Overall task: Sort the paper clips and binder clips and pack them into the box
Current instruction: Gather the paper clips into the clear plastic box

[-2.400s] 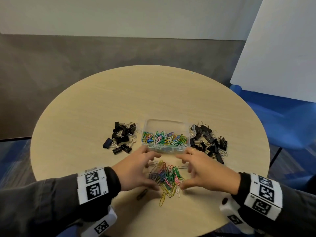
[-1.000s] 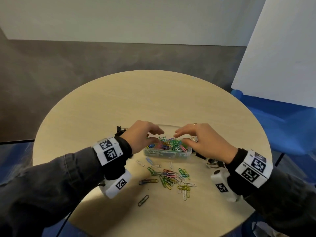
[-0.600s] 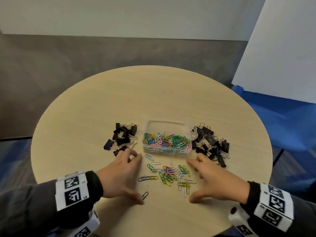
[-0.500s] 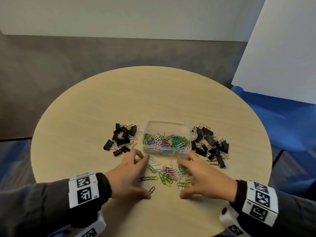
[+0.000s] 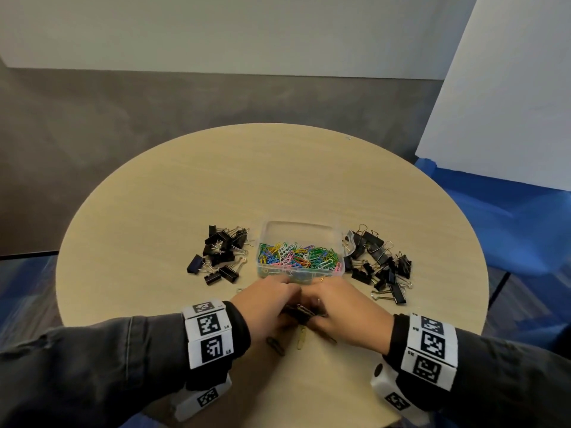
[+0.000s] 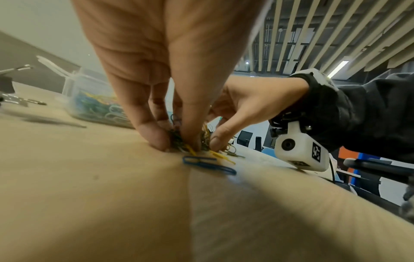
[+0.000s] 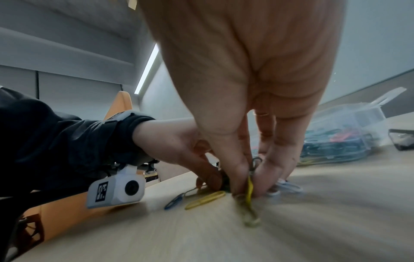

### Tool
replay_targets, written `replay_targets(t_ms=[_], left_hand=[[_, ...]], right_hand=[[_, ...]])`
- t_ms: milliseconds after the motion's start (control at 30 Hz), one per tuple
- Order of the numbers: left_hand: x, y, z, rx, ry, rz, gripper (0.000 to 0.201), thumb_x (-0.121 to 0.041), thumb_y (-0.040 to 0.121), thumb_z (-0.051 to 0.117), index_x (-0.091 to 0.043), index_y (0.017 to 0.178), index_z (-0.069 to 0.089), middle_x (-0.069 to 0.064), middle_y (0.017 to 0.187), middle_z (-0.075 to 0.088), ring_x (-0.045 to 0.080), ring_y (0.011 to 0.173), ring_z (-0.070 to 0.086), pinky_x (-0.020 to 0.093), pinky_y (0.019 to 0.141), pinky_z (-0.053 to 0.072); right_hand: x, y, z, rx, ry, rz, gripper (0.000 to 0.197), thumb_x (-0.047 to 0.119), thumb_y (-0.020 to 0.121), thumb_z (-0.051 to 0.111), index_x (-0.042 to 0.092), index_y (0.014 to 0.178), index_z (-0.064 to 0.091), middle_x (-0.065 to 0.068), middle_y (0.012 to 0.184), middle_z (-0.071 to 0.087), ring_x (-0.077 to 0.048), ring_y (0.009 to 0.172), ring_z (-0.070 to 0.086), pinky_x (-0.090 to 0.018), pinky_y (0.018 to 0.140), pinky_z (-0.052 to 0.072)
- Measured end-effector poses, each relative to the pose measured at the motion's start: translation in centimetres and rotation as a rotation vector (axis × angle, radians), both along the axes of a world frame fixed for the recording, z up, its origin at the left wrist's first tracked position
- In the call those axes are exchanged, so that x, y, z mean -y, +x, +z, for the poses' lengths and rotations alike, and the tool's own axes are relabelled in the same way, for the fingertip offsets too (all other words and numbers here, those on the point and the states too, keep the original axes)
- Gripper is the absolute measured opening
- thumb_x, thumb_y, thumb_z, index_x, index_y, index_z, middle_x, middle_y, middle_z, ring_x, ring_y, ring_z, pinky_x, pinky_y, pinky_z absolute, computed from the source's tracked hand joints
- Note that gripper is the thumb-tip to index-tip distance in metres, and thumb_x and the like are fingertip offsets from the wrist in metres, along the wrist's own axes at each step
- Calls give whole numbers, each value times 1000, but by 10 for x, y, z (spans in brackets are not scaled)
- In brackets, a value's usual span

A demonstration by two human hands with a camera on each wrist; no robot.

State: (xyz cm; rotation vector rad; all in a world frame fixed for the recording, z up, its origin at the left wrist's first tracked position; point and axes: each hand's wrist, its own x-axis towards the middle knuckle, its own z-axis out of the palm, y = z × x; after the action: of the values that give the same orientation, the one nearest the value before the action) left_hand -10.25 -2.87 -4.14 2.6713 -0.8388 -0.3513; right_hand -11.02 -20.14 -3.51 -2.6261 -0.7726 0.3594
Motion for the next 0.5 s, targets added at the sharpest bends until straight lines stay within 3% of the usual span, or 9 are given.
replay_targets(t_ms=[167,233,400,500], left_hand=[[-5,2,3,18,12,-25,24,-24,90,59,-17,113,59,3,120,59,21,110,54,30,91,43],[-8,4,4,5,7,-9,19,-25,90,59,-16,106,61,3,112,63,20,100,57,30,85,47],[-15,8,14,-29,-83,18,16,-26,89,63,-18,103,65,0,98,66,9,80,54,21,72,45],[-17,14,31,-118,-191,50,10,-21,88,66,-18,97,65,-1,89,65,16,75,65,22,61,54]], right_hand=[[12,4,8,-27,5,-100,3,18,81,70,20,80,69,3,77,68,-12,71,61,-25,67,49],[16,6,11,-56,45,-122,1,19,81,71,19,82,72,3,76,70,-7,69,61,-20,67,49],[26,16,31,-191,234,-175,5,18,81,76,20,79,71,4,70,72,-6,63,66,-22,69,56],[32,30,46,-139,339,-214,5,18,80,76,20,80,72,4,67,72,-6,61,66,-16,64,52]])
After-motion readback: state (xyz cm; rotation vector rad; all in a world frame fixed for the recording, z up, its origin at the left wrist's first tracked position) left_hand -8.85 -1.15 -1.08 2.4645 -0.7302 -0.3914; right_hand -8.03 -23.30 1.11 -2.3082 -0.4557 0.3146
